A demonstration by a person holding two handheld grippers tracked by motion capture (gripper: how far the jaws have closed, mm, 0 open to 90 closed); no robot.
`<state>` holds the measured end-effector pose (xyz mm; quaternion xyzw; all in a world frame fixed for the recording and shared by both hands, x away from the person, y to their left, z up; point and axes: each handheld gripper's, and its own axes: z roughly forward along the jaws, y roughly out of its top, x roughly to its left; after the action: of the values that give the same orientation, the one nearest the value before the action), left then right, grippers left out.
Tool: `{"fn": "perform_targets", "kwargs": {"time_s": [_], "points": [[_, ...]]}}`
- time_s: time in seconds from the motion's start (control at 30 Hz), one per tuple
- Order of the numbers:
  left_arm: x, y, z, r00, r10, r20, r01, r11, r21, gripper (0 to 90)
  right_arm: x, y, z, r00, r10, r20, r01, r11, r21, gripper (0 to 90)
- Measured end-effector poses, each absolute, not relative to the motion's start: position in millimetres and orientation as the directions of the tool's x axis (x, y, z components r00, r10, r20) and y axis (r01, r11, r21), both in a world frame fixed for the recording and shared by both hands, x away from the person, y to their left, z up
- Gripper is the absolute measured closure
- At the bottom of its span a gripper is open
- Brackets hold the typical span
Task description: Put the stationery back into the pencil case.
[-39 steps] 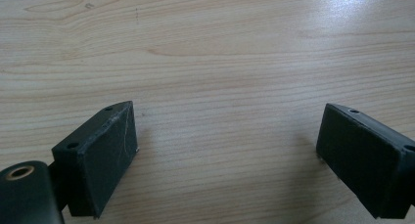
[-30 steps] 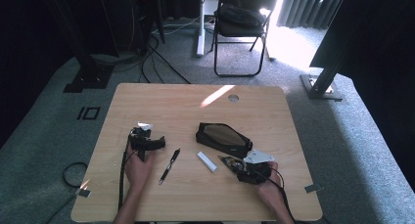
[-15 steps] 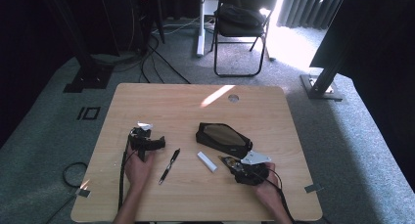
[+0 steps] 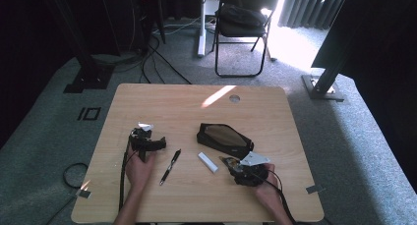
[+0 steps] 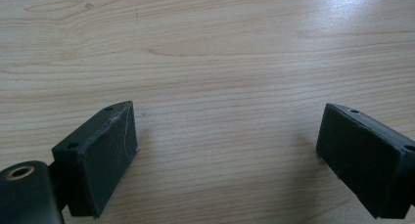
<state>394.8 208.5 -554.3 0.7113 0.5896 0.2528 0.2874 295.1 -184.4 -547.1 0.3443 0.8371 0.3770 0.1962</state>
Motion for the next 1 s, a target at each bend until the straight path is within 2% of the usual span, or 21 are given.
{"fn": "perform_targets", "kwargs": {"time_s": [1.0], "points": [[394.8, 208.5, -554.3, 0.177, 0.984, 0.02, 0.693, -0.139, 0.707, 8.3, 300.4, -181.5, -555.8, -0.672, 0.733, -0.107, 0.444, 0.514, 0.734, 34.4]]}}
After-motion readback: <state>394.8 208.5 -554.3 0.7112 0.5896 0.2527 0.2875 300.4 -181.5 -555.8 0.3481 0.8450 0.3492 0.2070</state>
